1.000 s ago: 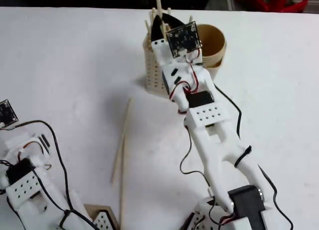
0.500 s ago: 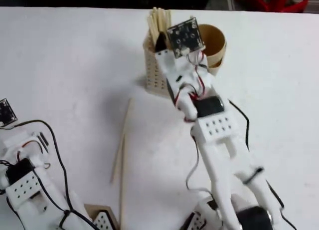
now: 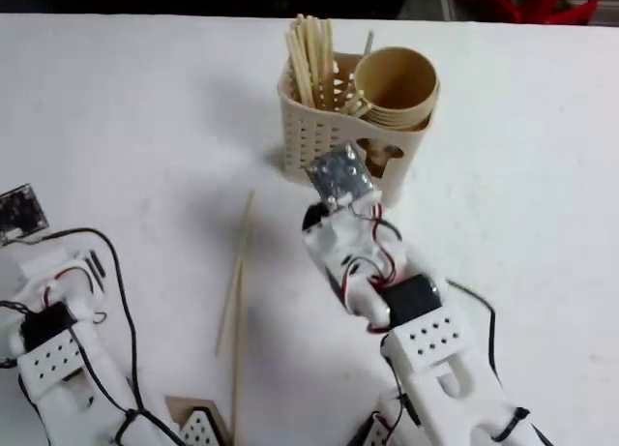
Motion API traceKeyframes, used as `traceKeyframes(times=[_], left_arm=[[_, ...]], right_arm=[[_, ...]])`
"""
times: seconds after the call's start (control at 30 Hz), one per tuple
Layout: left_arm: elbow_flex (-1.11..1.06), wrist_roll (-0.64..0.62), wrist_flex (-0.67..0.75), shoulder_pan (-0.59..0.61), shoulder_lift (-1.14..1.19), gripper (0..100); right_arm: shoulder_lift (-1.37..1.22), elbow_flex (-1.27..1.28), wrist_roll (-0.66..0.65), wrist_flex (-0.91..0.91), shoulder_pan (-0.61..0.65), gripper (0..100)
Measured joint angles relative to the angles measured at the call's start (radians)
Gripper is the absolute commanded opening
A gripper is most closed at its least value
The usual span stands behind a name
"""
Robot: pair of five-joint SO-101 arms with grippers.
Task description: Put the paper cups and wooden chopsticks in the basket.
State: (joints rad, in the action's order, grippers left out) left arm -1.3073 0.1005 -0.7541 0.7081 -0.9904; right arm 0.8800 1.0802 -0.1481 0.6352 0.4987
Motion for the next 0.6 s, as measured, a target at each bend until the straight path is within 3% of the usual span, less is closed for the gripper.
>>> traceKeyframes(times=[0.17,0.47,0.6], left_arm=[[0.083,0.035,-0.048,-0.112,0.0,17],[0.371,0.203,-0.439,-0.463,0.0,17],[0.396,0.213,-0.532,-0.609,0.0,23]], right_arm=[[0.003,0.158,0.058,-0.204,-0.044,1.8],[0.003,0.183,0.123,-0.321,-0.184,1.9],[0.003,0.183,0.14,-0.338,-0.21,1.9]])
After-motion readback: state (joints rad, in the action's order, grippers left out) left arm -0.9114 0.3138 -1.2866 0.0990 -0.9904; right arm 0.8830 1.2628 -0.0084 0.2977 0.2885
